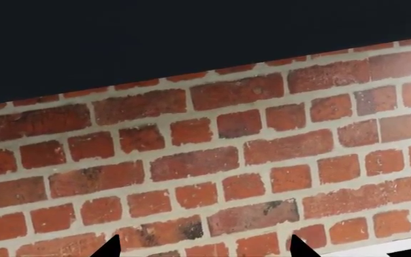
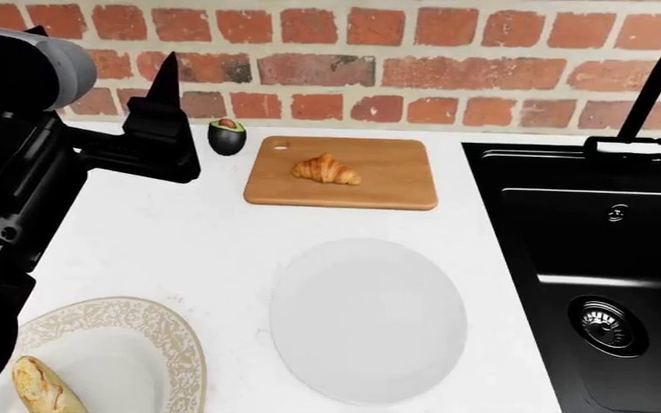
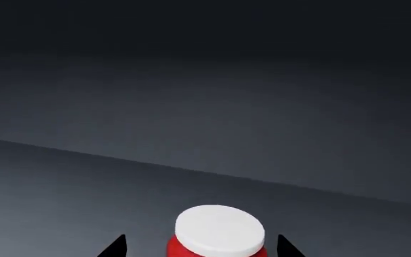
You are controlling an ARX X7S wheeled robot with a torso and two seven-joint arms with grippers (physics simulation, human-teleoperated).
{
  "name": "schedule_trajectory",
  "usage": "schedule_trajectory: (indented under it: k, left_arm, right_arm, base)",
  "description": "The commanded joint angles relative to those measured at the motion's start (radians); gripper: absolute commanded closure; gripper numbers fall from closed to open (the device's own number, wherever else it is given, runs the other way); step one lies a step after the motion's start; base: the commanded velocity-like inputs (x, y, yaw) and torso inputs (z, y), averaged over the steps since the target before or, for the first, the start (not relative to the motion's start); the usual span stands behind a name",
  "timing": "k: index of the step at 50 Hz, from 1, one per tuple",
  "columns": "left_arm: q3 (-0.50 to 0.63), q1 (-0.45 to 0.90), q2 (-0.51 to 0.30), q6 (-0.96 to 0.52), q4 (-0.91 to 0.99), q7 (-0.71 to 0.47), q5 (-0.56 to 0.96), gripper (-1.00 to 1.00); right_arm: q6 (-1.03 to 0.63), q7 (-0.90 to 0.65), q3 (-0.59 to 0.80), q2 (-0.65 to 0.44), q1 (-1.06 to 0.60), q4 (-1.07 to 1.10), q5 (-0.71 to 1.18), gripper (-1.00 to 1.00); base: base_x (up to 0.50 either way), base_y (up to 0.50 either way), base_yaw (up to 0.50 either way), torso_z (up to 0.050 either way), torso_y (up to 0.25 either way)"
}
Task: From the different types of pastries on the counter, select a croissant and place it on the cutting board. Then retrieve a jar of jam from the cabinet and place it alongside the croissant on the cutting board.
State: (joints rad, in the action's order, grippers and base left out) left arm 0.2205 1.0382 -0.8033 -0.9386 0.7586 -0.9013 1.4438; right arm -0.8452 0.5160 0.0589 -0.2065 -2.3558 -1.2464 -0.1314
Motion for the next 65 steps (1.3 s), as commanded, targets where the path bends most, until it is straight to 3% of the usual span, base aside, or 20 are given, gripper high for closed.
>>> schedule_trajectory:
  k: [1,15,24,37,38,61,65]
  left_arm:
    - [0.004,-0.002,0.000,0.003,-0.002,0.004,-0.006,-1.00]
    - [0.006,-0.007,-0.004,0.008,-0.001,0.004,-0.006,-1.00]
    - [0.004,-0.017,-0.010,0.014,0.000,0.011,-0.013,-1.00]
    - [0.006,-0.029,-0.012,0.022,-0.003,0.022,-0.027,-1.00]
    - [0.007,-0.027,-0.012,0.022,-0.003,0.022,-0.027,-1.00]
    - [0.007,-0.036,-0.020,0.031,0.001,0.022,-0.026,-1.00]
    - [0.008,-0.034,-0.019,0.031,0.000,0.021,-0.026,-1.00]
  right_arm:
    - [0.030,0.014,-0.011,0.023,0.000,0.017,-0.050,-1.00]
    - [0.029,-0.039,0.017,0.021,0.000,-0.060,-0.065,-1.00]
    - [-0.043,-0.063,0.146,0.014,0.015,-0.063,0.113,-1.00]
    - [-0.077,-0.069,0.211,0.014,0.044,-0.063,0.126,-1.00]
    - [-0.077,-0.067,0.216,0.014,0.045,-0.063,0.126,1.00]
    - [-0.032,-0.026,0.307,0.015,0.026,-0.063,0.129,1.00]
    - [0.012,-0.025,0.249,0.013,0.000,-0.062,0.082,1.00]
  base:
    - [0.00,0.00,0.00,0.000,0.000]
    - [0.00,0.00,0.00,0.000,0.000]
    - [0.00,0.00,0.00,0.000,0.000]
    - [0.00,0.00,0.00,0.000,0.000]
    - [0.00,0.00,0.00,0.000,0.000]
    - [0.00,0.00,0.00,0.000,0.000]
    - [0.00,0.00,0.00,0.000,0.000]
